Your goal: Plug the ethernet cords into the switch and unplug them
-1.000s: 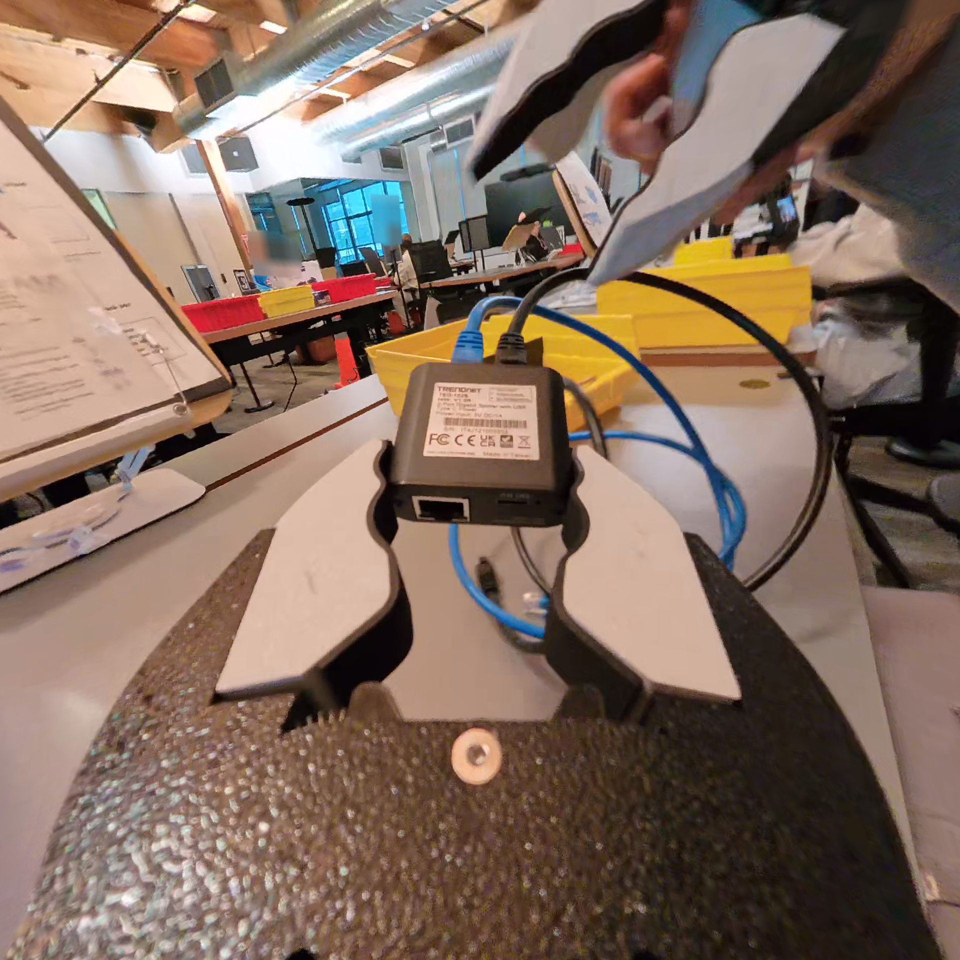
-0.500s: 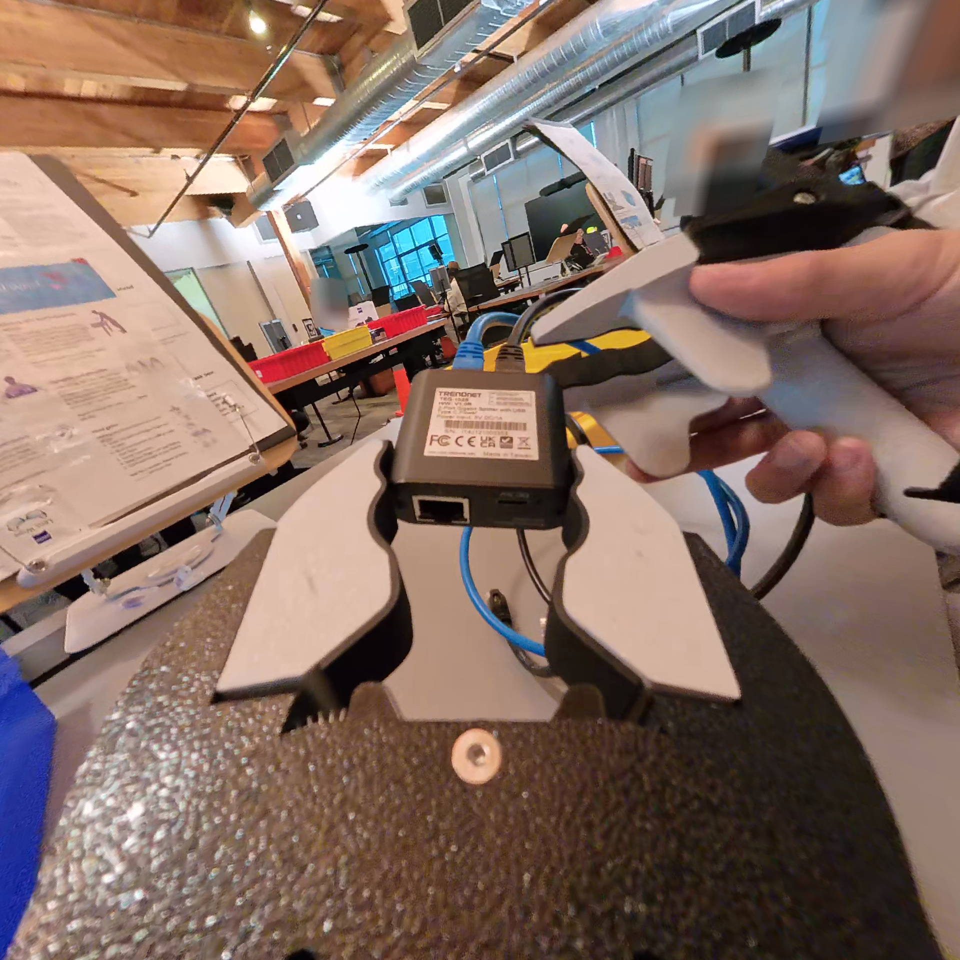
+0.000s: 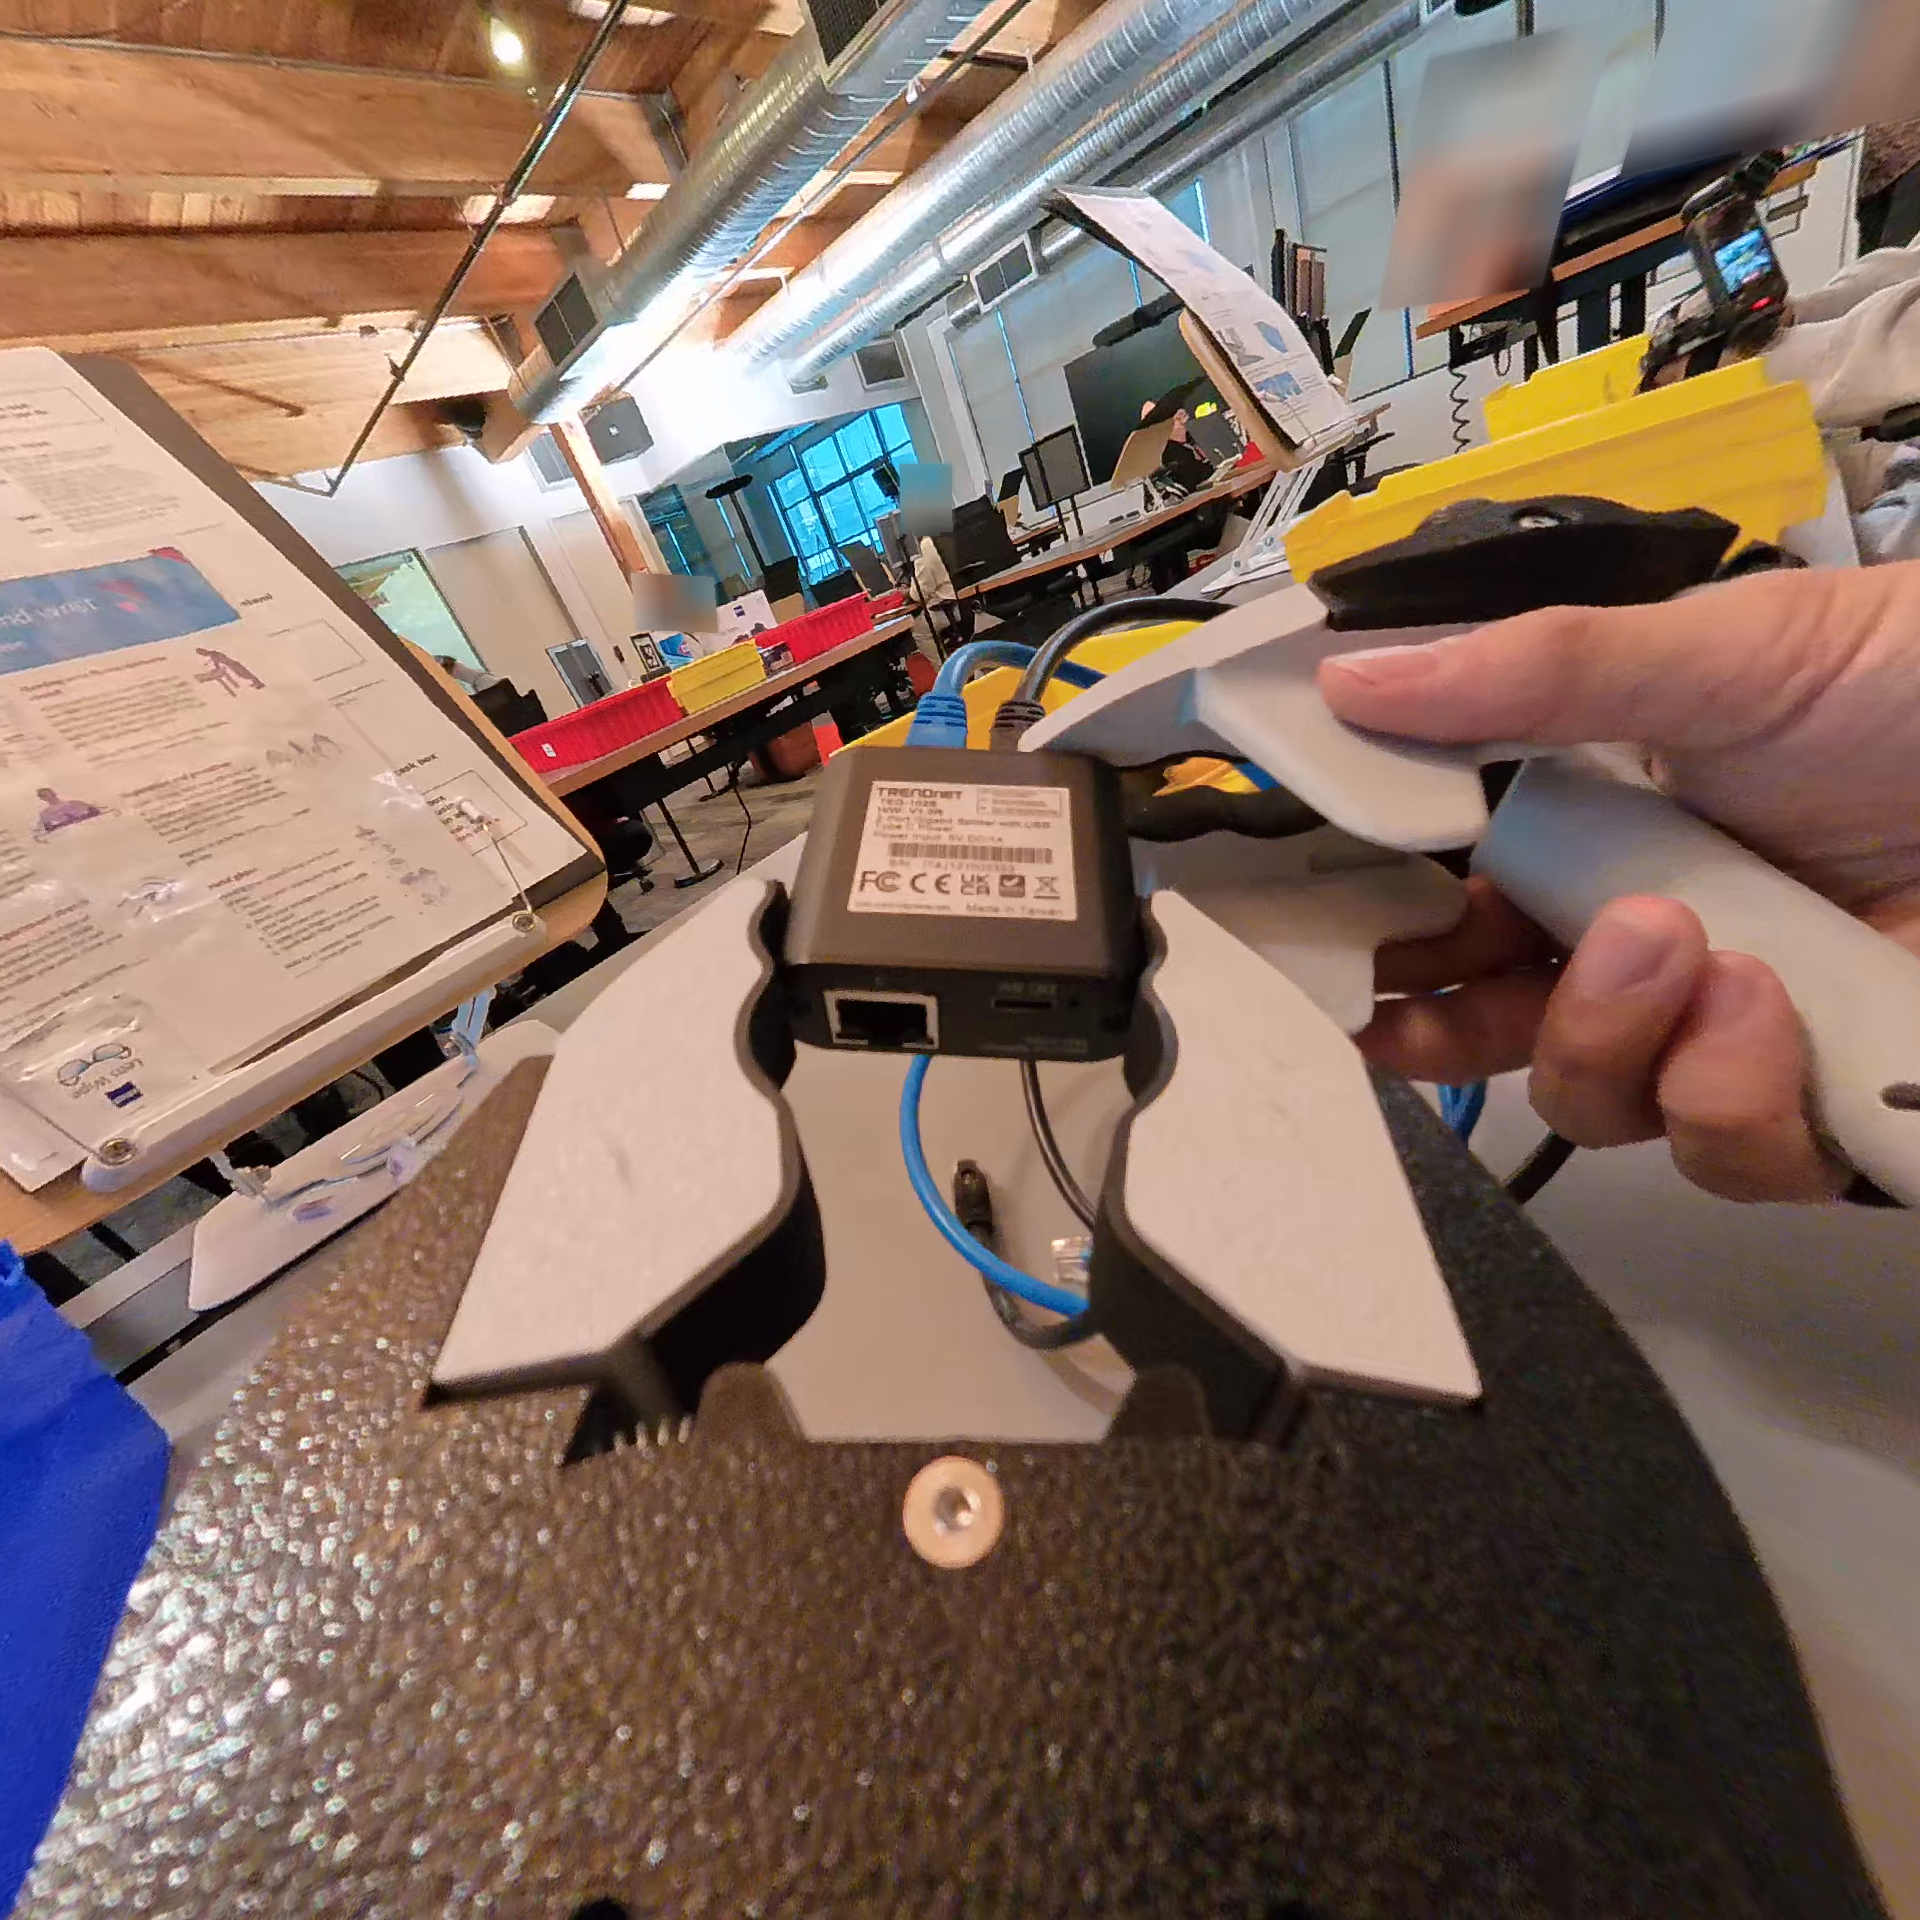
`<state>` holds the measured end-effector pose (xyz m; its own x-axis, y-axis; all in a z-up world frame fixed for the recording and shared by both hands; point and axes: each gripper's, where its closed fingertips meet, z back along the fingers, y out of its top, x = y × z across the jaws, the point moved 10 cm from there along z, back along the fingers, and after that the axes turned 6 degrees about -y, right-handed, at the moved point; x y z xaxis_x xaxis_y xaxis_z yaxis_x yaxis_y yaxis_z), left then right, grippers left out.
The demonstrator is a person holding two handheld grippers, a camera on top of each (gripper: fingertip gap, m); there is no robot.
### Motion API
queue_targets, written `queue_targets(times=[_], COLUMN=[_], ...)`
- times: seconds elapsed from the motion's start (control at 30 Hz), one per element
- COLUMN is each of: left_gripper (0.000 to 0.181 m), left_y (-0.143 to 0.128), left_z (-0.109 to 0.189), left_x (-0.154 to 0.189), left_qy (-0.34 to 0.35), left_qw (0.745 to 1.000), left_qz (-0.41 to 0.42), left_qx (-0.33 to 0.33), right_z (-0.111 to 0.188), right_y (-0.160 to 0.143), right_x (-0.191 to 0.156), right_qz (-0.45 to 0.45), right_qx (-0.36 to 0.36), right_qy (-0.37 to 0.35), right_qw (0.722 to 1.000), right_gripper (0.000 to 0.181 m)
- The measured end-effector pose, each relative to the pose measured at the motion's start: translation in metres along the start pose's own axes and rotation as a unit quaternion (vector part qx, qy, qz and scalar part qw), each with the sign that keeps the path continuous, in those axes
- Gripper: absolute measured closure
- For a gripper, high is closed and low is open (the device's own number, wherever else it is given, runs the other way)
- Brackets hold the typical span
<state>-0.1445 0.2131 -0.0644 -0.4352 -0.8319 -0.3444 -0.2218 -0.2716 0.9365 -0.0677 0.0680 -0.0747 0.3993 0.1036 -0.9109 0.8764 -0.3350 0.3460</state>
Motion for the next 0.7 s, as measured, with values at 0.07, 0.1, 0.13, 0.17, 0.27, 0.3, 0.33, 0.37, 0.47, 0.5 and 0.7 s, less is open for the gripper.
queue_targets(times=[0.07, 0.1, 0.13, 0.17, 0.27, 0.3, 0.33, 0.37, 0.47, 0.5, 0.7], left_gripper=[0.119, 0.119, 0.119, 0.120, 0.120, 0.120, 0.119, 0.119, 0.119, 0.120, 0.119], left_y=[-0.001, -0.002, -0.002, -0.001, -0.001, -0.002, -0.002, -0.002, -0.006, -0.007, -0.009], left_z=[0.000, 0.000, 0.000, 0.000, 0.000, 0.001, 0.001, 0.001, -0.002, -0.002, -0.006], left_x=[0.000, 0.000, 0.000, 0.000, -0.001, -0.001, -0.001, -0.001, 0.001, 0.002, 0.008], left_qy=[0.000, 0.001, 0.001, 0.002, 0.002, 0.002, 0.003, 0.007, 0.027, 0.032, 0.071], left_qw=[1.000, 1.000, 1.000, 1.000, 1.000, 1.000, 1.000, 1.000, 0.999, 0.999, 0.995], left_qz=[0.001, 0.004, 0.006, 0.006, 0.002, 0.001, -0.003, -0.007, -0.019, -0.019, -0.070], left_qx=[0.002, 0.004, 0.005, 0.004, 0.003, 0.003, 0.001, 0.000, -0.010, -0.012, -0.032], right_z=[0.000, -0.001, -0.001, -0.001, -0.002, -0.002, -0.002, -0.003, -0.005, -0.005, -0.006], right_y=[-0.001, -0.002, -0.002, -0.003, -0.004, -0.004, -0.003, -0.002, -0.001, 0.000, 0.005], right_x=[0.000, 0.000, 0.000, 0.001, 0.002, 0.002, 0.002, 0.003, 0.008, 0.010, 0.018], right_qz=[0.005, 0.008, 0.007, 0.006, 0.007, 0.019, 0.040, 0.060, 0.051, 0.054, 0.075], right_qx=[0.004, 0.009, 0.013, 0.017, 0.020, 0.019, 0.017, 0.010, 0.002, -0.001, -0.010], right_qy=[-0.003, -0.002, -0.001, -0.002, 0.005, 0.005, 0.007, 0.008, 0.011, 0.009, 0.027], right_qw=[1.000, 1.000, 1.000, 1.000, 1.000, 1.000, 0.999, 0.998, 0.999, 0.998, 0.997], right_gripper=[0.167, 0.167, 0.167, 0.167, 0.168, 0.168, 0.168, 0.168, 0.169, 0.170, 0.170])
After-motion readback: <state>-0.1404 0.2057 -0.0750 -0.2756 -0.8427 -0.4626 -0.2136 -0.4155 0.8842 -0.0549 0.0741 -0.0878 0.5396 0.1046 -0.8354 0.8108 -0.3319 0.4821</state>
